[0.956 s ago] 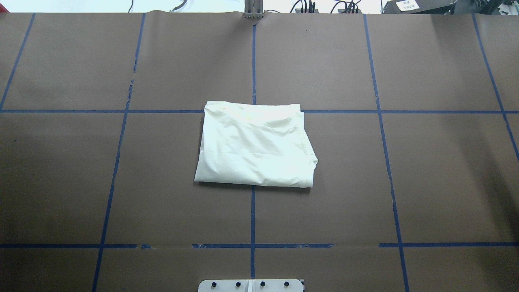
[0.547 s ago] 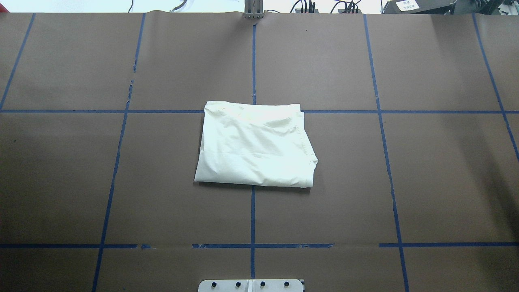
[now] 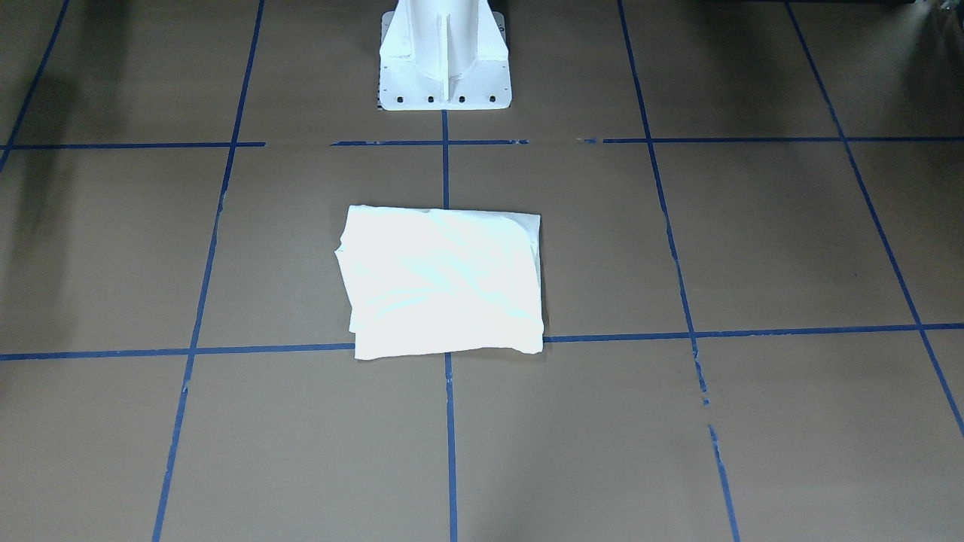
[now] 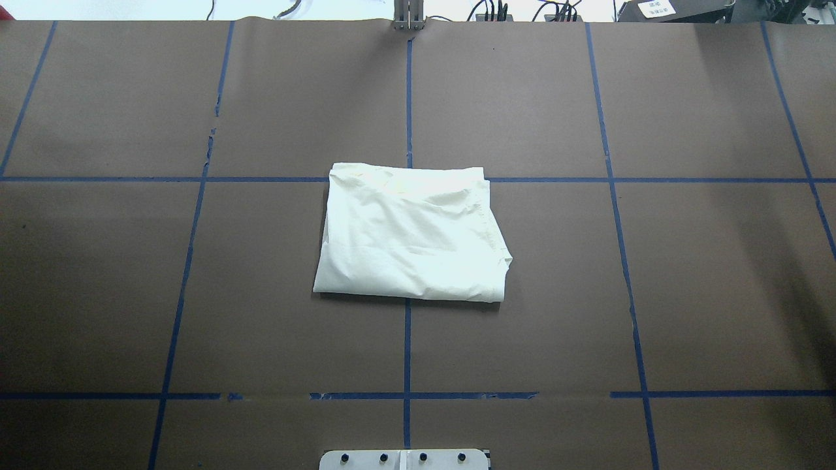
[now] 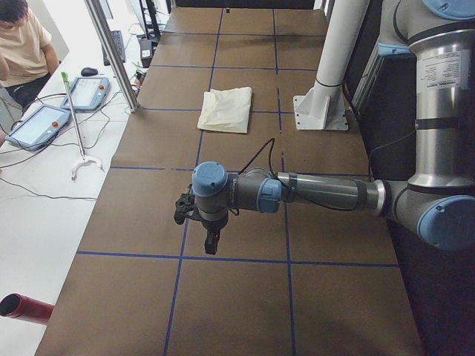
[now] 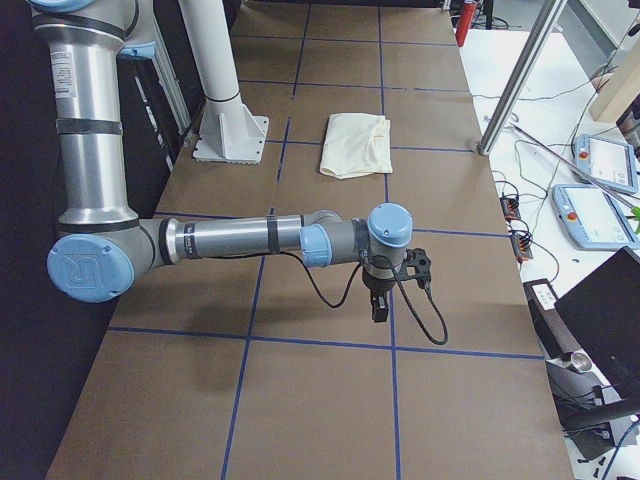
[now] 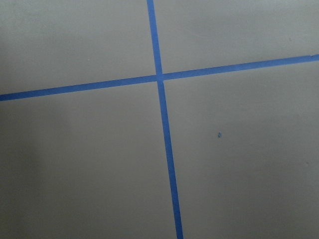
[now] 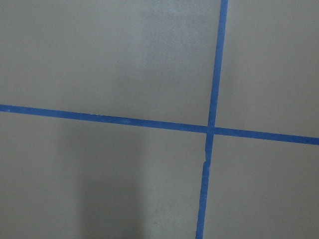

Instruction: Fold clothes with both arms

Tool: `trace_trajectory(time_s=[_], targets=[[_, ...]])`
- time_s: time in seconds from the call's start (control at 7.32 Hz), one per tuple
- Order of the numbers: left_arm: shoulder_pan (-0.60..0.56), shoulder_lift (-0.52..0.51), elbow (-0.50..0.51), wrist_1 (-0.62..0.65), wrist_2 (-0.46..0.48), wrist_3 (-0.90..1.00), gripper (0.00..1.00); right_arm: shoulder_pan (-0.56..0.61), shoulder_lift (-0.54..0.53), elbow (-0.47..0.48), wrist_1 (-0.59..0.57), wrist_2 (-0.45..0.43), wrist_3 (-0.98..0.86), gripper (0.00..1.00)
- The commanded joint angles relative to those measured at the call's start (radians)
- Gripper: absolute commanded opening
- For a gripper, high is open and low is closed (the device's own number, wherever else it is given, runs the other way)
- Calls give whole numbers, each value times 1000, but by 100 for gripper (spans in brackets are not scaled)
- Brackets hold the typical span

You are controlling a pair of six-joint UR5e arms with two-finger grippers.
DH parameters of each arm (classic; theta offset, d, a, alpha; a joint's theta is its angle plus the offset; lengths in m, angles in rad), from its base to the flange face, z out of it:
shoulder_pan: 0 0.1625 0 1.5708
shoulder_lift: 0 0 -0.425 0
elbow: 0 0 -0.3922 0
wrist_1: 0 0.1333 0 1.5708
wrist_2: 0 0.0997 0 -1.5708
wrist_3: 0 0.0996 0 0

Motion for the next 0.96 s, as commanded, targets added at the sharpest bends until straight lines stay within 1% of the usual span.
trace_trajectory(time_s=[0.0,0.27,0.68,0.82], targets=[[-2,16,2,26,-3,0,100,0,3,-3,-4,7,0,100],[-17,30,2,26,-8,0,100,0,5,-6,-10,10,0,100],[-19,18,6,29,-6,-2,100,0,-1,-4,-9,15,0,100],[-19,16,-1,34,-8,-2,100,0,-6,-10,-3,28,0,100]])
